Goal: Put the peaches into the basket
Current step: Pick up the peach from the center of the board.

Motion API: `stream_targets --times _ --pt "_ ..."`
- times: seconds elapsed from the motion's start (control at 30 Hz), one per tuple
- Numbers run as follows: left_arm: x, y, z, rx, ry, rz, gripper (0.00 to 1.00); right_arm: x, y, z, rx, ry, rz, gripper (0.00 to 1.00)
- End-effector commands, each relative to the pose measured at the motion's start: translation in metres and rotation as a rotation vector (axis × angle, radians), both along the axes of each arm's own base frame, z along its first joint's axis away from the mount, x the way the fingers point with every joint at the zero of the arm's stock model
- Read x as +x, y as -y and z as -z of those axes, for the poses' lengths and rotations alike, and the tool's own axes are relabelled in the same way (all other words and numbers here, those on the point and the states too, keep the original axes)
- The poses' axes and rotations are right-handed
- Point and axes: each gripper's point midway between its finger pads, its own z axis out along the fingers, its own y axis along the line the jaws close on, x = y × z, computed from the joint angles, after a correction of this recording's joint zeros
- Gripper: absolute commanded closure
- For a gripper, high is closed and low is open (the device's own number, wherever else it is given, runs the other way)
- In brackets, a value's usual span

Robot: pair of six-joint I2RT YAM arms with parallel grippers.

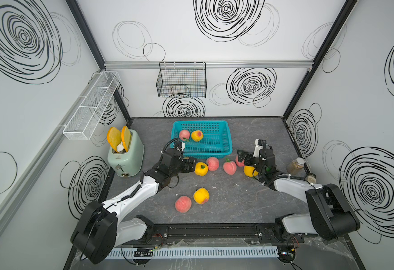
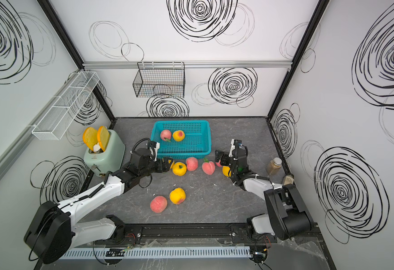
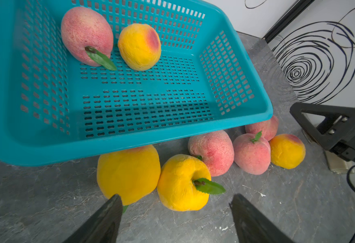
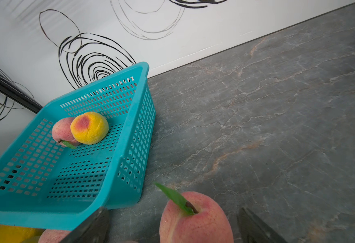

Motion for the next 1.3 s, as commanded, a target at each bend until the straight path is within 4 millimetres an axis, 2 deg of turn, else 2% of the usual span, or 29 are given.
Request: stream_targets --times 0.0,0.2,0.47,0.73,0.93,1.27 --pt "-0.003 -0.005 -0.020 -0.059 -0.006 0.029 0.15 0.000 -0.020 -0.013 0.014 0.010 -0.097 0.01" --pt "-0.010 -0.031 -0.022 -0.082 -0.051 0.015 0.15 -0.011 -0.046 -0.013 -0.008 -0.035 -0.221 0.01" --pt "-0.013 -0.061 -0.037 -0.044 -0.045 0.002 0.14 -0.040 -0.071 -0.016 -0.071 -0.074 -0.348 0.03" --pt "-0.012 -0.084 -0.030 -0.026 -0.074 -0.008 0.14 -0.060 -0.081 0.010 -0.117 -0.169 -0.411 0.08" --pt "-0.011 -0.099 -0.025 -0.009 -0.075 -0.026 0.14 -0.063 -0.088 0.029 -0.155 -0.220 -0.432 0.09" --pt "-0.009 -0.101 -0.024 -0.066 -0.078 -0.019 0.14 -0.056 -0.091 0.039 -0.227 -0.245 -0.424 0.08"
